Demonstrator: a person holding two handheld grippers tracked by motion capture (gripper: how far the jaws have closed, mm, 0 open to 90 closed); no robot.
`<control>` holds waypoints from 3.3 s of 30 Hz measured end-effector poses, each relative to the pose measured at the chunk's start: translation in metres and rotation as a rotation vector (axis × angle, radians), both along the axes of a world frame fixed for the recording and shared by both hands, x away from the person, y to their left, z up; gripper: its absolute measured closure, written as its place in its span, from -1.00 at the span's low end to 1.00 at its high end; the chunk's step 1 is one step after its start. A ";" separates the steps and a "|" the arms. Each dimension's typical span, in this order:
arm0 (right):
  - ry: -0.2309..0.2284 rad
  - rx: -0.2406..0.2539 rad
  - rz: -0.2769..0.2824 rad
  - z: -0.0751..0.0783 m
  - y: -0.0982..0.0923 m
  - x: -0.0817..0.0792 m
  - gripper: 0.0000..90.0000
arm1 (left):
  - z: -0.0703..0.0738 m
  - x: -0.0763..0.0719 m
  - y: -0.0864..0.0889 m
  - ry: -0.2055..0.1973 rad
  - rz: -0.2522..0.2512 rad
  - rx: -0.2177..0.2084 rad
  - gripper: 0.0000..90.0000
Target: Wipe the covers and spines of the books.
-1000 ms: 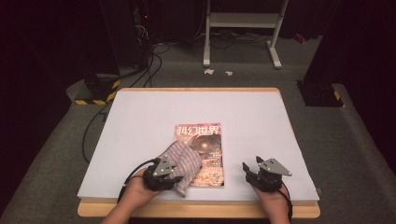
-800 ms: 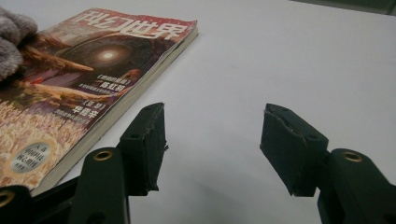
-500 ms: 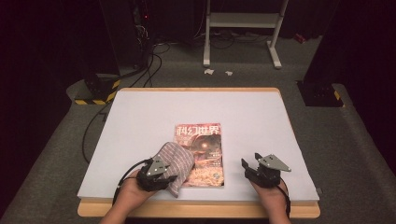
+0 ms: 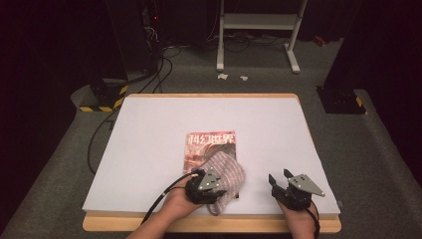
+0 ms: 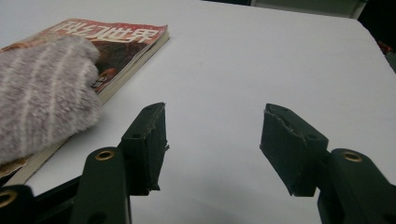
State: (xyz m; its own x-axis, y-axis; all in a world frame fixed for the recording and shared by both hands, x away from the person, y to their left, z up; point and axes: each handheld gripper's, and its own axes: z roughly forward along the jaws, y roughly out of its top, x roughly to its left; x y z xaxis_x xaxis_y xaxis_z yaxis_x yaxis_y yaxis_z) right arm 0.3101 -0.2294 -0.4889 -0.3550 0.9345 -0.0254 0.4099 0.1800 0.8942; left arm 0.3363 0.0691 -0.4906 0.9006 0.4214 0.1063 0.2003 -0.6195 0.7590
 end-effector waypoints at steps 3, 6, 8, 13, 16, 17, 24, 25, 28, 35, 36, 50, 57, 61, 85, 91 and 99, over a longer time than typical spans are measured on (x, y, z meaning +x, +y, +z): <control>0.002 0.006 -0.002 0.000 -0.001 0.001 -0.09 | 0.001 0.003 -0.012 -0.009 -0.023 0.008 0.27; 0.001 -0.003 0.010 -0.001 0.002 0.003 -0.09 | 0.001 0.006 -0.008 0.007 -0.032 0.006 0.27; 0.000 -0.005 0.017 -0.001 0.003 0.004 -0.10 | 0.002 0.006 0.002 0.015 -0.019 0.010 0.27; -0.002 0.000 0.022 0.001 0.006 0.007 -0.09 | 0.000 0.001 0.048 0.045 0.061 -0.012 0.27; -0.005 0.000 0.031 0.002 0.007 0.010 -0.09 | -0.002 -0.003 0.077 0.061 0.121 -0.029 0.27; -0.006 -0.001 0.032 0.003 0.006 0.011 -0.10 | -0.002 -0.004 0.085 0.061 0.141 -0.034 0.28; 0.005 0.024 0.040 0.001 -0.002 0.021 -0.10 | -0.001 -0.006 0.115 0.059 0.251 -0.021 0.28; 0.009 0.032 0.043 0.000 -0.002 0.022 -0.10 | 0.000 -0.006 0.118 0.060 0.264 -0.017 0.28; 0.025 0.043 0.065 -0.006 -0.002 0.025 -0.10 | 0.000 -0.005 0.124 0.055 0.306 -0.013 0.28; 0.022 0.069 0.099 -0.005 -0.003 0.029 -0.10 | 0.004 0.006 0.115 0.055 0.381 0.025 0.28; 0.020 0.074 0.101 -0.004 -0.004 0.029 -0.10 | 0.005 0.008 0.114 0.059 0.386 0.028 0.28; -0.004 0.062 0.095 0.004 0.006 0.036 -0.08 | 0.006 0.042 0.059 0.075 0.283 0.045 0.28; -0.001 0.044 0.103 0.005 0.015 0.037 -0.07 | 0.004 0.042 0.007 0.069 0.199 0.018 0.28; 0.009 0.051 0.113 0.004 0.016 0.036 -0.05 | 0.004 0.042 -0.005 0.061 0.186 0.021 0.26; 0.000 0.034 0.100 0.003 0.016 0.036 -0.05 | 0.006 0.051 0.092 0.071 0.409 0.055 0.31; 0.005 0.022 0.113 0.002 0.020 0.036 -0.05 | 0.006 0.054 0.047 0.068 0.332 0.048 0.31; 0.000 0.027 0.117 0.003 0.019 0.036 -0.05 | 0.006 0.052 -0.011 0.083 0.230 0.021 0.30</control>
